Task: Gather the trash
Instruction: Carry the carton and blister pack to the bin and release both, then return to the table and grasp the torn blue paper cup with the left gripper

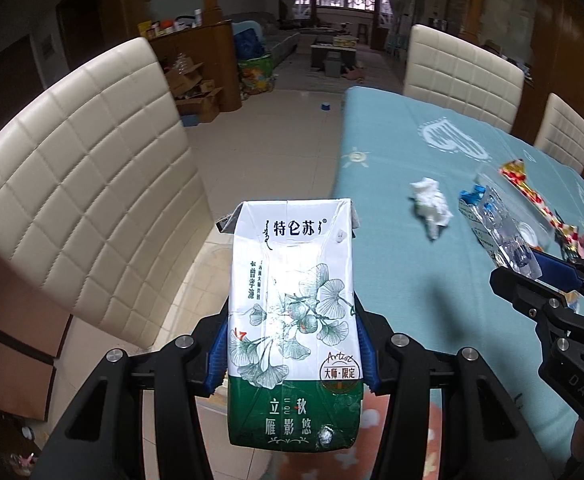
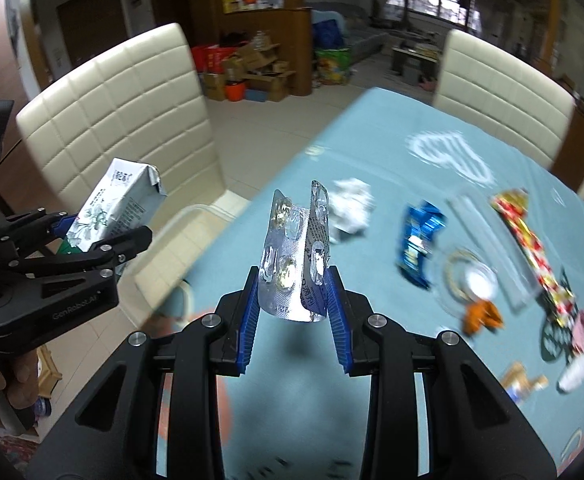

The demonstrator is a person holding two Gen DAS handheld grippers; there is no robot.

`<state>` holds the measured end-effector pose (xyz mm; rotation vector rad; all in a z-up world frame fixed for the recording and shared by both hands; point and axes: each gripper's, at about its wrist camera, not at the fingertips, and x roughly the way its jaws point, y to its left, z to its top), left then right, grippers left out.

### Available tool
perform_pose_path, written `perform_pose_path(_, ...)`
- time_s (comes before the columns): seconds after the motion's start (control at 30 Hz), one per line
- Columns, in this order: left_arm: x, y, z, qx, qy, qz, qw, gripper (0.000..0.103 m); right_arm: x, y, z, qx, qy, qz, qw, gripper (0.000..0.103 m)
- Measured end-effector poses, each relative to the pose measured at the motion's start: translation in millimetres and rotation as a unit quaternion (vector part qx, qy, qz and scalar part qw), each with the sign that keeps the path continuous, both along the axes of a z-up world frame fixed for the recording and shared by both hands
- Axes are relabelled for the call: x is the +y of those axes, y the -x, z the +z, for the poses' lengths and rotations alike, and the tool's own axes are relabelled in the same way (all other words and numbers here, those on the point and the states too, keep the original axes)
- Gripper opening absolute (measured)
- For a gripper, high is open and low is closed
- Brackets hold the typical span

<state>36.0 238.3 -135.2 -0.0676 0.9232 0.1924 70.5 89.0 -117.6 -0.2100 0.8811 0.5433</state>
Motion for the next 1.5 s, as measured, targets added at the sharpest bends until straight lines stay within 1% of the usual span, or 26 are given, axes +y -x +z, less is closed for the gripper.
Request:
perform_pose_path(0.13, 21.0, 1.0, -0.5, -0.005, -0.008, 0.012, 0.9999, 0.050, 28.9, -3.7, -0.2, -0.001, 0.000, 0.020, 1.000, 0.036)
perform_pose_path(0.23, 33.0, 0.1, 0.0, -0.012, -0.002, 0.013, 0.9998, 0.050, 45.2, -6.0, 0.0, -0.002, 0.001, 0.031, 1.000, 0.036)
perform_pose_path(0.27, 34.6, -0.3, 0.1, -0.012, -0.003, 0.015, 0.9998, 0.052, 49.0, -7.1, -0.2, -0.002, 0.002, 0.033, 0.999, 0.036)
perform_pose_path(0.3, 38.5, -1.0, -0.1, -0.013, -0.001, 0.019, 0.9997, 0.060, 53.1, -8.8, -1.1, -0.002, 0.003, 0.033, 0.999, 0.036)
perform_pose_path(0.33, 43.2, -1.7, 0.0, -0.017, 0.005, 0.025, 0.9995, 0.066, 56.6, -10.7, -2.3, -0.001, 0.005, 0.034, 0.999, 0.036)
perform_pose_path(0.37, 46.2, -1.5, 0.3, -0.022, 0.007, 0.030, 0.9993, 0.075, 60.1, -12.8, -4.0, 0.002, 0.007, 0.034, 0.999, 0.036)
perform_pose_path(0.4, 49.5, -1.6, 0.6, -0.028, 0.007, 0.036, 0.9989, 0.080, 62.5, -13.7, -5.1, 0.003, 0.008, 0.034, 0.999, 0.036)
perform_pose_path(0.43, 51.8, -2.2, 0.4, -0.033, 0.006, 0.040, 0.9987, 0.081, 64.6, -15.1, -6.4, 0.005, 0.009, 0.034, 0.999, 0.036)
perform_pose_path(0.5, 57.3, -3.0, -1.2, -0.033, 0.003, 0.046, 0.9984, 0.081, 69.7, -17.7, -8.8, 0.009, 0.012, 0.037, 0.999, 0.036)
perform_pose_path(0.63, 76.9, -4.8, -13.3, -0.013, 0.007, 0.077, 0.9969, 0.081, 79.9, -19.9, -12.5, 0.014, 0.018, 0.048, 0.999, 0.036)
perform_pose_path(0.73, 86.9, -1.6, -18.4, -0.007, 0.009, 0.094, 0.9955, 0.081, 89.4, -19.6, -15.5, 0.017, 0.021, 0.061, 0.998, 0.038)
perform_pose_path(0.9, 95.3, 7.2, -23.5, -0.001, 0.009, 0.109, 0.9940, 0.081, 105.0, -18.9, -18.9, 0.020, 0.024, 0.083, 0.996, 0.038)
perform_pose_path(1.0, 99.0, 11.4, -25.7, 0.001, 0.008, 0.116, 0.9932, 0.081, 111.7, -17.9, -18.5, 0.020, 0.020, 0.092, 0.995, 0.039)
perform_pose_path(1.1, 102.1, 15.6, -26.0, -0.002, 0.017, 0.123, 0.9923, 0.081, 116.2, -17.5, -17.5, 0.017, 0.019, 0.099, 0.995, 0.041)
perform_pose_path(1.13, 103.5, 16.5, -25.8, -0.004, 0.018, 0.125, 0.9920, 0.081, 118.2, -17.6, -17.9, 0.016, 0.020, 0.099, 0.995, 0.042)
perform_pose_path(1.2, 105.4, 18.4, -25.3, -0.006, 0.021, 0.128, 0.9915, 0.081, 116.8, -18.8, -17.6, 0.018, 0.014, 0.093, 0.995, 0.067)
perform_pose_path(1.27, 106.3, 18.5, -24.9, -0.007, 0.026, 0.130, 0.9912, 0.081, 113.5, -19.3, -16.5, 0.012, 0.006, 0.084, 0.996, 0.068)
perform_pose_path(1.33, 106.2, 18.1, -25.3, -0.005, 0.030, 0.129, 0.9911, 0.081, 112.5, -19.4, -16.8, 0.008, 0.014, 0.083, 0.996, 0.068)
perform_pose_path(1.5, 97.3, 14.6, -23.2, -0.005, 0.027, 0.119, 0.9925, 0.081, 98.9, -19.0, -18.7, 0.016, 0.014, 0.068, 0.997, 0.068)
